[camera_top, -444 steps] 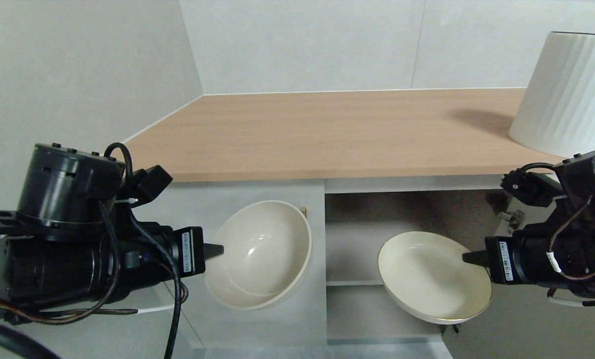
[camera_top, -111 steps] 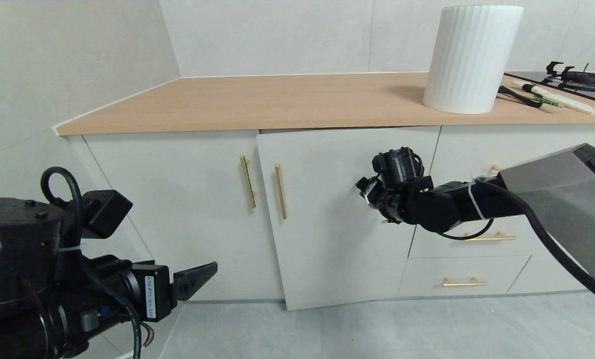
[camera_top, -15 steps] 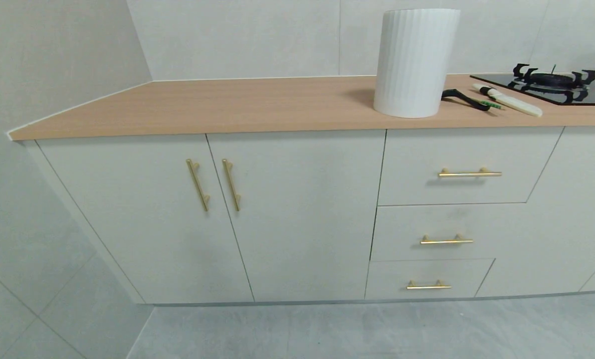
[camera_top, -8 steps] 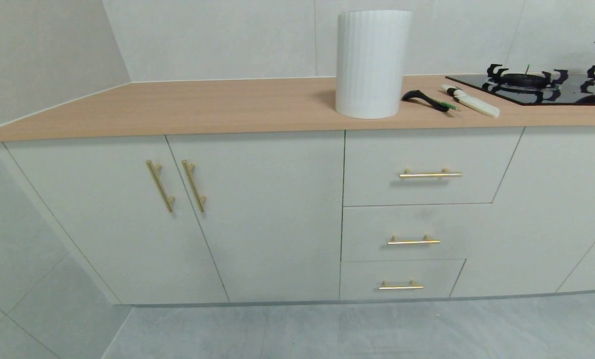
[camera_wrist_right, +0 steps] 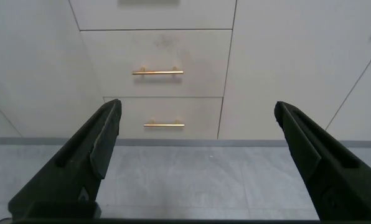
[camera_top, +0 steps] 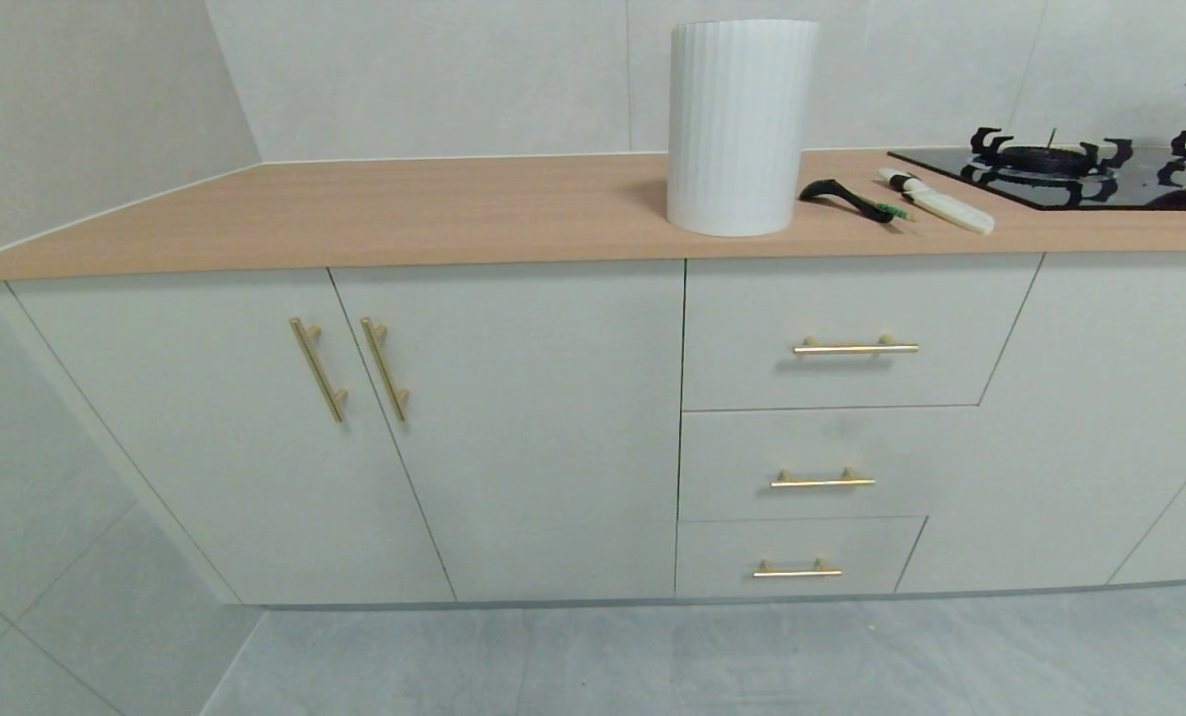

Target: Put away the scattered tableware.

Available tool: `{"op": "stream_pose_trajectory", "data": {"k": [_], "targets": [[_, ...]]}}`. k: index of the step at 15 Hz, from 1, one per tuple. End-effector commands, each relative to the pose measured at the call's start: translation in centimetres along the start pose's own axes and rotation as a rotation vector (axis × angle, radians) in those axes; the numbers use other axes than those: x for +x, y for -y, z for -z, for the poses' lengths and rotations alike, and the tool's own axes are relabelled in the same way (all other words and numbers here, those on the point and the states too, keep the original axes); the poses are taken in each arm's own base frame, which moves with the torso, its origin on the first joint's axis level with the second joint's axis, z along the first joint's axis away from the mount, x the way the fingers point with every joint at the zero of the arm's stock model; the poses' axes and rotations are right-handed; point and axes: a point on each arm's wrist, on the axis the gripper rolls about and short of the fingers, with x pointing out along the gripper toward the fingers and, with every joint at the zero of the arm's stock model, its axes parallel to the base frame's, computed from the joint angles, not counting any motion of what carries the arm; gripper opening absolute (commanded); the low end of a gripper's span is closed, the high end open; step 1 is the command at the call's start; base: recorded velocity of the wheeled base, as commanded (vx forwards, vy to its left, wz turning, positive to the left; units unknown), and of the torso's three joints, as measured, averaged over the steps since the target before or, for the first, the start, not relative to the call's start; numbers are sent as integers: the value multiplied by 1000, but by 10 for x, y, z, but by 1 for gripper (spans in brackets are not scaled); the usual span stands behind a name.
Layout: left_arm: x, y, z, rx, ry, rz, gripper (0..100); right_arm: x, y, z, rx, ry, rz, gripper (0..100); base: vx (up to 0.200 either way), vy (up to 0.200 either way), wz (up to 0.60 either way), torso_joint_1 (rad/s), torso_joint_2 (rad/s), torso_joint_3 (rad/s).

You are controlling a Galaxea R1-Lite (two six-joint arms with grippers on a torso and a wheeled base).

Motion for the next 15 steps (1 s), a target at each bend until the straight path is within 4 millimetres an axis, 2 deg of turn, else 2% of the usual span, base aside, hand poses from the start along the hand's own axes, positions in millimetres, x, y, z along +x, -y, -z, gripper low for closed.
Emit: {"op": "stream_pose_trajectory", "data": {"k": [1, 4, 15], "targets": [[0, 0, 0, 0, 0, 0, 100, 0, 0, 0, -1, -2, -1, 100, 200, 0, 0, -2, -2, 7], [0, 0, 0, 0, 0, 0, 100, 0, 0, 0, 1, -2, -1, 100, 200, 0, 0, 1, 2, 4], [0, 0, 0, 0, -2, 0, 100, 0, 0, 0, -7, 1, 6, 100, 0, 0, 0, 0, 0, 0]]}}
